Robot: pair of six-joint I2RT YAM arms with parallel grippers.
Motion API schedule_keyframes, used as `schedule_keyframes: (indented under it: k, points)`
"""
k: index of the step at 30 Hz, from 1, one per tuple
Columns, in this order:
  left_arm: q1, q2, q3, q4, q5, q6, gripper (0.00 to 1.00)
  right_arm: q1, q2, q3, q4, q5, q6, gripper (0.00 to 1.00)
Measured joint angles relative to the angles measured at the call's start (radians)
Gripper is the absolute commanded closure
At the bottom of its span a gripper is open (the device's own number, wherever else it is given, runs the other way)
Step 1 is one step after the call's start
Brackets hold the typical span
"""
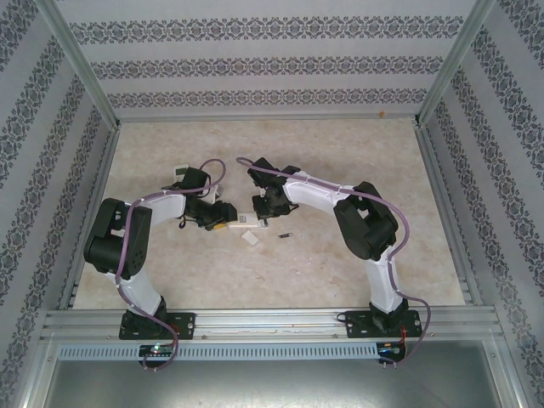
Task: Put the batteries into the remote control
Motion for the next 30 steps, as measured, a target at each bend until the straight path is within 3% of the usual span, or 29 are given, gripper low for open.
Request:
schedule_keyframes:
  k: [21,30]
  points:
    - [0.0,0.0,0.0,0.0,-0.001,-0.007,0.5,0.019,0.037,0.029,-0.182,0.095,0.015,0.85]
    - [0.0,0.0,0.0,0.0,-0.002,-0.007,0.5,0.017,0.002,0.05,-0.168,0.059,0.085,0.73]
